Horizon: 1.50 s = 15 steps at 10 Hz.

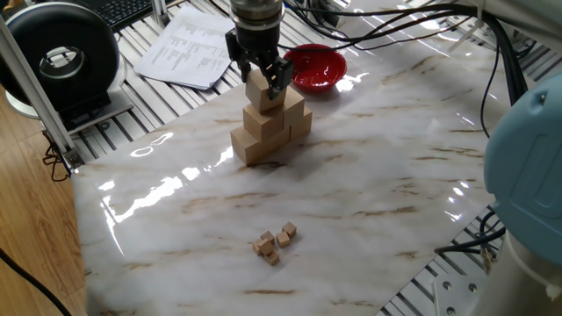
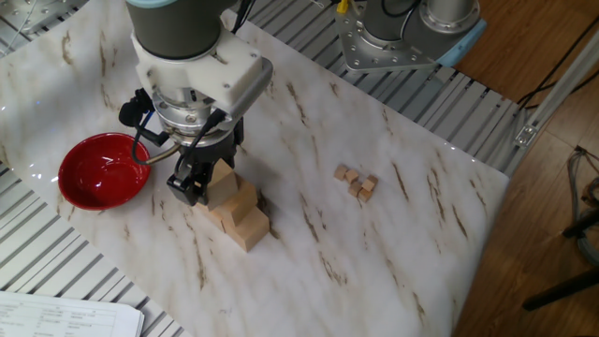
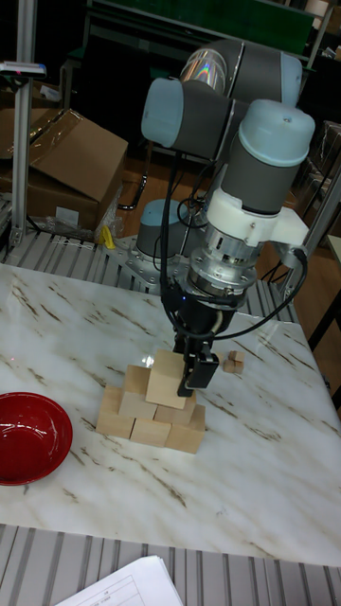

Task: Stack the blocks into a pyramid shape

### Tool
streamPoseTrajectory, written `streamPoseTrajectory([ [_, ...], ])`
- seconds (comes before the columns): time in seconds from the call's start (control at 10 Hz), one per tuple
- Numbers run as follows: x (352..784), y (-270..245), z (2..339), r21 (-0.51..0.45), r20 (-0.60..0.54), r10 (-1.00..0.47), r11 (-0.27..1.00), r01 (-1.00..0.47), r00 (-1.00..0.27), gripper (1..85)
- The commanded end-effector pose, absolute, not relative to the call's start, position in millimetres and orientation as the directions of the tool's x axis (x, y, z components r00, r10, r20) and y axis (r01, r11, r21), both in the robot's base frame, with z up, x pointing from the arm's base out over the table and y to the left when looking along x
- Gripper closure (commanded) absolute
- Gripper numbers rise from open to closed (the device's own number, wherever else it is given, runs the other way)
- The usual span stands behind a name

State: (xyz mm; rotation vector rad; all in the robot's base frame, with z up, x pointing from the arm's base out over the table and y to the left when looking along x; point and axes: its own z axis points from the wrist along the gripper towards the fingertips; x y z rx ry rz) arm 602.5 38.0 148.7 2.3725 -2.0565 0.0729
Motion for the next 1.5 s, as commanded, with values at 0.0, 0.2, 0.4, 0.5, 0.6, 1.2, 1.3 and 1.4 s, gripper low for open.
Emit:
streamPoseTrajectory([
  [0.0,602.0,35.8,149.7,-0.033,0.036,-0.990,-0.139,-0.990,0.138,84.7],
  [0.2,598.0,32.4,149.0,-0.019,0.043,-0.987,-0.153,-0.988,0.152,84.7],
  [0.4,591.5,32.6,147.2,-0.004,0.032,-0.987,-0.155,-0.988,0.155,84.3],
  [0.5,589.7,30.8,145.1,-0.004,0.030,-0.986,-0.161,-0.987,0.161,84.3],
  [0.6,586.7,29.4,142.8,-0.003,0.026,-0.986,-0.163,-0.987,0.163,84.3],
  [1.2,584.9,31.1,147.4,0.000,0.022,-0.985,-0.170,-0.985,0.170,83.7],
  [1.3,585.3,31.6,147.5,-0.002,0.021,-0.985,-0.170,-0.985,0.170,83.7],
  [1.4,585.2,32.0,147.6,-0.002,0.019,-0.985,-0.170,-0.985,0.170,83.3],
])
